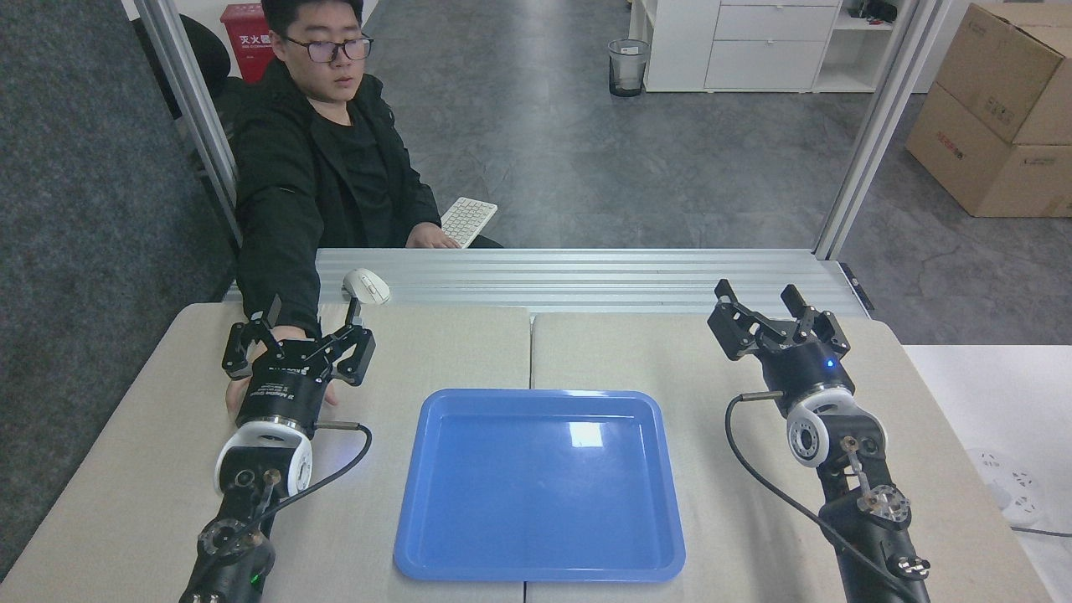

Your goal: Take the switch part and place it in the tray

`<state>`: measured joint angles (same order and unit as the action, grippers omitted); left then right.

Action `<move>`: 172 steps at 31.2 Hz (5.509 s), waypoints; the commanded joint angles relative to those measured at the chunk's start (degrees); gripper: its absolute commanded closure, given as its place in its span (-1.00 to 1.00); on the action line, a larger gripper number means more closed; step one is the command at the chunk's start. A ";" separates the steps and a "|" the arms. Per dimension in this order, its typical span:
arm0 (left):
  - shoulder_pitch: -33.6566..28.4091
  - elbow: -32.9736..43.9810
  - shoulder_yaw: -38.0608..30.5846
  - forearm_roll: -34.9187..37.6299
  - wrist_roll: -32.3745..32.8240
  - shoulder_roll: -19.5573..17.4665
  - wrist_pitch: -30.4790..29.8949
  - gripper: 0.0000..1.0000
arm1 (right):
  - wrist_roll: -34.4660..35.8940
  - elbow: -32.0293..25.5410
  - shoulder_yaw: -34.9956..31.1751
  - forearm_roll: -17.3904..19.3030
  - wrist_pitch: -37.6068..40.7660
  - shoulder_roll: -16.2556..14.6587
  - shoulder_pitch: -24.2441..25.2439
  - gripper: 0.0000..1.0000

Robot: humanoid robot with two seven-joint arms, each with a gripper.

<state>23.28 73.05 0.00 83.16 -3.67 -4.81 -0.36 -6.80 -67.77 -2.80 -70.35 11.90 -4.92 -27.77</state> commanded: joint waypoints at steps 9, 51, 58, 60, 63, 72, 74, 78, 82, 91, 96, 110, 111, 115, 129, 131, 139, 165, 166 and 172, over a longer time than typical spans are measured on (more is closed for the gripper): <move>-0.25 0.16 -1.76 0.86 0.06 -0.11 0.01 -1.00 | -0.05 0.00 0.07 -0.05 -0.03 0.00 0.00 -1.00; 0.10 0.34 -1.85 1.47 -0.91 -0.37 -3.51 -1.00 | 0.03 0.00 -0.02 0.04 -0.03 0.00 0.00 -1.00; -0.17 0.16 -2.64 1.21 -0.38 -0.37 -2.37 -1.00 | 0.03 0.00 0.07 0.04 -0.03 0.00 0.00 -1.00; -0.25 0.07 -2.64 1.21 -0.38 -0.37 -1.58 -1.00 | 0.03 0.00 -0.02 0.04 -0.03 0.00 0.00 -1.00; -0.43 -0.01 -2.38 1.56 -0.11 -0.37 -0.78 -1.00 | -0.05 0.00 -0.02 0.04 -0.03 0.00 0.00 -1.00; -0.17 -0.54 -2.46 1.21 0.41 -1.86 -2.62 -1.00 | 0.03 0.00 -0.02 0.04 -0.03 0.00 0.00 -1.00; 0.10 -0.72 -2.46 1.12 0.41 -2.48 -3.59 -1.00 | 0.03 0.00 -0.02 0.04 -0.03 0.00 0.00 -1.00; 0.19 -0.89 -2.46 1.12 0.33 -2.83 -3.86 -1.00 | -0.05 0.00 -0.02 0.04 -0.03 0.00 0.00 -1.00; -0.16 -1.07 -2.46 1.30 -0.29 -2.74 -3.60 -1.00 | -0.05 0.00 -0.02 0.04 -0.03 0.00 0.00 -1.00; -0.43 -1.07 -2.46 1.39 -0.90 -2.66 -3.16 -1.00 | 0.03 0.00 -0.02 0.04 -0.03 0.00 0.00 -1.00; -0.52 -1.07 -2.55 1.21 -0.99 -2.74 -3.77 -1.00 | 0.03 0.00 -0.02 0.12 -0.03 0.00 0.00 -1.00; -3.50 -2.21 -2.64 1.21 -1.25 -2.83 -3.95 -1.00 | -0.05 0.00 -0.02 0.21 -0.03 0.00 0.00 -1.00; -3.68 -2.73 -2.64 1.21 -1.78 -2.83 -3.95 -1.00 | 0.03 0.00 -0.02 0.21 -0.03 0.00 0.00 -1.00; -4.03 -5.19 -3.07 1.21 -5.03 -3.79 -3.68 -1.00 | 0.03 0.00 -0.02 0.21 0.05 0.00 0.00 -1.00; -11.67 -8.63 -6.59 0.95 -7.50 -5.82 -6.05 -1.00 | 0.03 0.00 -0.02 0.21 -0.03 0.00 0.00 -1.00; -12.64 -8.71 -6.59 0.95 -7.58 -5.82 -7.02 -1.00 | 0.03 0.00 -0.02 0.21 -0.03 0.00 0.00 -1.00; -12.47 -16.00 -6.24 1.04 -7.58 -5.91 -9.22 -1.00 | 0.03 0.00 -0.02 0.21 -0.03 0.00 0.00 -1.00; -10.98 -22.34 -5.98 1.21 -7.76 -7.05 -8.78 -1.00 | 0.03 0.00 -0.02 0.30 -0.03 0.00 0.00 -1.00; -10.98 -22.34 -5.89 1.30 -8.11 -6.96 -8.78 -1.00 | 0.03 0.00 -0.02 0.30 -0.03 0.00 0.00 -1.00; -10.98 -22.25 -5.80 1.83 -10.92 -6.96 -8.69 -0.65 | 0.03 0.00 -0.02 0.21 -0.03 0.00 0.00 -1.00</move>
<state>12.23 53.39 -5.87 84.49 -13.02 -11.41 -9.10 -6.79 -67.77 -2.81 -70.12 11.88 -4.92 -27.77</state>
